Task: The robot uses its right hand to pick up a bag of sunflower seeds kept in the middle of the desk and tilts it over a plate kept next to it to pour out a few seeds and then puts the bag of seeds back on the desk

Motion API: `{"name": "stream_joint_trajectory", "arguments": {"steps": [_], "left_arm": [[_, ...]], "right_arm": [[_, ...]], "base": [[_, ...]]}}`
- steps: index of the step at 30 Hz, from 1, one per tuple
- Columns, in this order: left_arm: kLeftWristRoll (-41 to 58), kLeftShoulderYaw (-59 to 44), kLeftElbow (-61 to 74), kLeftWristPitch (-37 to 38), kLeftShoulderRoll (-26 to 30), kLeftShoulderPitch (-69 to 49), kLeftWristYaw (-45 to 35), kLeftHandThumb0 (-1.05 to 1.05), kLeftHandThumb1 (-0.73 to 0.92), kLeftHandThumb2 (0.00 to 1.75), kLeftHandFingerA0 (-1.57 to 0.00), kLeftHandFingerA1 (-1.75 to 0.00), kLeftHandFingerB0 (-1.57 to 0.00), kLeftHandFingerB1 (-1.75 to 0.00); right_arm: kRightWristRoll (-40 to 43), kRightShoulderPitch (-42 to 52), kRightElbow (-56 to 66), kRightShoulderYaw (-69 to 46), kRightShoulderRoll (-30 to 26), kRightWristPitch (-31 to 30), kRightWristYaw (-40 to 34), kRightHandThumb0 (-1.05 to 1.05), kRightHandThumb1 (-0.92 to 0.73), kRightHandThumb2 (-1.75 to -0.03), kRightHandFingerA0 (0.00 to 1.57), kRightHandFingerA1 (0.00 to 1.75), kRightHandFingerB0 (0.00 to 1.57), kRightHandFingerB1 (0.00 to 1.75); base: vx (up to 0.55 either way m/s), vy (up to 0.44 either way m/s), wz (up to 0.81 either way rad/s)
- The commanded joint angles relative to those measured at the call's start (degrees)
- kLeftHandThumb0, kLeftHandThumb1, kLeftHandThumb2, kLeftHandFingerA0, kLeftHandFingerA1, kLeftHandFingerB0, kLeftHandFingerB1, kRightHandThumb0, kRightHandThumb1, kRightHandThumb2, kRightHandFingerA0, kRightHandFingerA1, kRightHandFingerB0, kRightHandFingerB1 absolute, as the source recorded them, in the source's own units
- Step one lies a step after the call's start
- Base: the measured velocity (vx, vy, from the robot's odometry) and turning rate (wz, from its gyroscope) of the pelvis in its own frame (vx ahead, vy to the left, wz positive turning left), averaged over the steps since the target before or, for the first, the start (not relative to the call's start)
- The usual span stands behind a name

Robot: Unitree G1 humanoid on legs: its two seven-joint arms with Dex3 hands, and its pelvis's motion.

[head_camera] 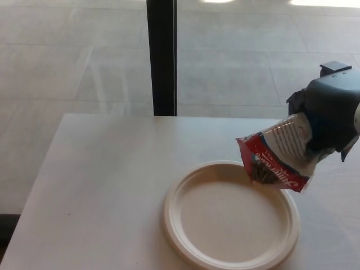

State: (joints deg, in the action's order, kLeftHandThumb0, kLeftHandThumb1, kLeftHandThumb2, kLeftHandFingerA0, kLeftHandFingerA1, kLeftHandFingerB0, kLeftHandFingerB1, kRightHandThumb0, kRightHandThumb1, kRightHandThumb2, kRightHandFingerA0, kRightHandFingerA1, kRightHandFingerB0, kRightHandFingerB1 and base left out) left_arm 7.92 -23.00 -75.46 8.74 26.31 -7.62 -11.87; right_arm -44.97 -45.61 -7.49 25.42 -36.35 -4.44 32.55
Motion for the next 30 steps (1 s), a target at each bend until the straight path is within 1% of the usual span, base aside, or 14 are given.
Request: {"name": "stream_joint_trajectory", "arguments": {"steps": [1,2,3,4,5,8,9,16,19,21,25,26,27,30], "left_arm": [[0.2,-0.2,-0.4,-1.0,0.9,0.1,0.3,-0.91,0.82,0.66,-0.44,-0.56,-0.39,-0.36],[0.2,-0.2,0.0,-1.0,1.0,0.0,0.2,-0.89,0.83,0.65,-0.47,-0.59,-0.40,-0.38],[0.2,-0.2,0.1,-1.0,1.2,0.2,0.2,-0.89,0.83,0.65,-0.47,-0.59,-0.40,-0.38],[0.2,-0.2,0.0,-1.3,1.2,0.3,0.2,-0.88,0.83,0.65,-0.47,-0.58,-0.40,-0.37],[0.3,-0.2,0.1,-1.1,1.3,0.3,-0.1,-0.87,0.83,0.66,-0.46,-0.57,-0.38,-0.37],[0.6,-0.5,0.2,-1.4,1.4,0.5,-0.4,-0.86,0.83,0.65,-0.45,-0.58,-0.39,-0.38],[0.6,-0.5,0.2,-1.3,1.4,0.5,-0.5,-0.88,0.82,0.65,-0.46,-0.57,-0.39,-0.37],[0.7,-0.8,0.3,-1.0,1.3,0.3,-0.6,-0.88,0.81,0.65,-0.47,-0.58,-0.41,-0.38],[0.7,-0.9,-0.1,-1.2,1.3,0.6,-0.5,-0.88,0.81,0.65,-0.45,-0.56,-0.40,-0.37],[0.8,-1.0,-0.1,-1.2,1.4,0.7,-0.6,-0.88,0.80,0.64,-0.47,-0.59,-0.41,-0.38],[1.1,-1.3,0.2,-1.3,1.4,0.7,-1.0,-0.88,0.81,0.65,-0.45,-0.59,-0.40,-0.38],[0.8,-1.2,-0.1,-1.7,1.5,1.0,-1.1,-0.83,0.62,1.03,-0.39,-0.61,-0.34,-0.50],[1.3,-1.6,-0.1,-2.3,1.5,1.1,-1.5,-0.87,0.80,0.66,-0.43,-0.57,-0.38,-0.36],[1.5,-1.9,0.1,-2.1,1.4,0.9,-1.6,-0.86,0.81,0.65,-0.43,-0.57,-0.40,-0.38]], "right_arm": [[-3.5,-1.2,0.9,0.6,-0.6,2.1,-1.0,-0.38,-0.69,-0.78,0.90,1.75,0.72,1.44],[-4.5,-1.5,1.2,1.0,-1.1,2.6,-1.0,-0.39,-0.71,-0.75,0.89,1.75,0.75,1.31],[-4.6,-1.5,1.3,1.0,-1.1,2.6,-1.0,-0.39,-0.71,-0.75,0.89,1.75,0.75,1.31],[-5.1,-1.7,1.4,1.1,-1.2,2.8,-0.6,-0.44,-0.65,-0.74,1.03,1.70,0.81,1.21],[-6.5,-2.0,1.6,1.7,-1.8,3.8,-1.3,-0.40,-0.72,-0.70,0.85,1.70,0.79,1.06],[-9.6,-2.7,1.7,3.0,-2.3,4.6,-1.4,-0.43,-0.73,-0.72,0.84,1.66,0.79,1.01],[-10.1,-2.8,1.7,3.0,-2.3,4.7,-1.6,-0.43,-0.72,-0.71,0.83,1.65,0.78,0.91],[-13.4,-3.9,2.9,4.1,-2.0,4.4,0.6,-0.44,-0.73,-0.72,0.83,1.66,0.73,0.96],[-14.3,-4.6,3.4,4.3,-1.3,3.8,2.1,-0.43,-0.74,-0.70,0.86,1.73,0.70,0.84],[-14.9,-5.0,3.4,4.4,-0.3,2.8,3.1,-0.43,-0.73,-0.72,0.89,1.70,0.70,0.77],[-14.6,-4.8,3.7,3.7,0.2,3.3,2.7,-0.42,-0.73,-0.71,0.88,1.68,0.72,0.82],[-13.6,-4.7,4.0,3.3,0.9,2.7,3.8,-0.44,-0.75,-0.72,0.87,1.68,0.71,0.87],[-13.6,-4.8,4.2,3.3,1.2,2.3,4.8,-0.46,-0.76,-0.73,0.87,1.67,0.66,0.80],[-13.2,-4.2,3.8,2.8,2.2,1.6,5.3,-0.42,-0.70,-0.75,0.87,1.69,0.71,0.79]], "base": [[0.00,0.000,0.00],[0.00,0.000,0.00],[0.00,0.000,0.00],[0.00,0.000,0.00],[0.00,0.000,0.00],[0.00,0.000,0.00],[0.00,0.000,0.00],[0.00,0.000,0.00],[0.00,0.000,0.00],[0.00,0.000,0.00],[0.00,0.000,0.00],[0.00,0.000,0.00],[0.00,0.000,0.00],[0.00,0.000,0.00]]}}
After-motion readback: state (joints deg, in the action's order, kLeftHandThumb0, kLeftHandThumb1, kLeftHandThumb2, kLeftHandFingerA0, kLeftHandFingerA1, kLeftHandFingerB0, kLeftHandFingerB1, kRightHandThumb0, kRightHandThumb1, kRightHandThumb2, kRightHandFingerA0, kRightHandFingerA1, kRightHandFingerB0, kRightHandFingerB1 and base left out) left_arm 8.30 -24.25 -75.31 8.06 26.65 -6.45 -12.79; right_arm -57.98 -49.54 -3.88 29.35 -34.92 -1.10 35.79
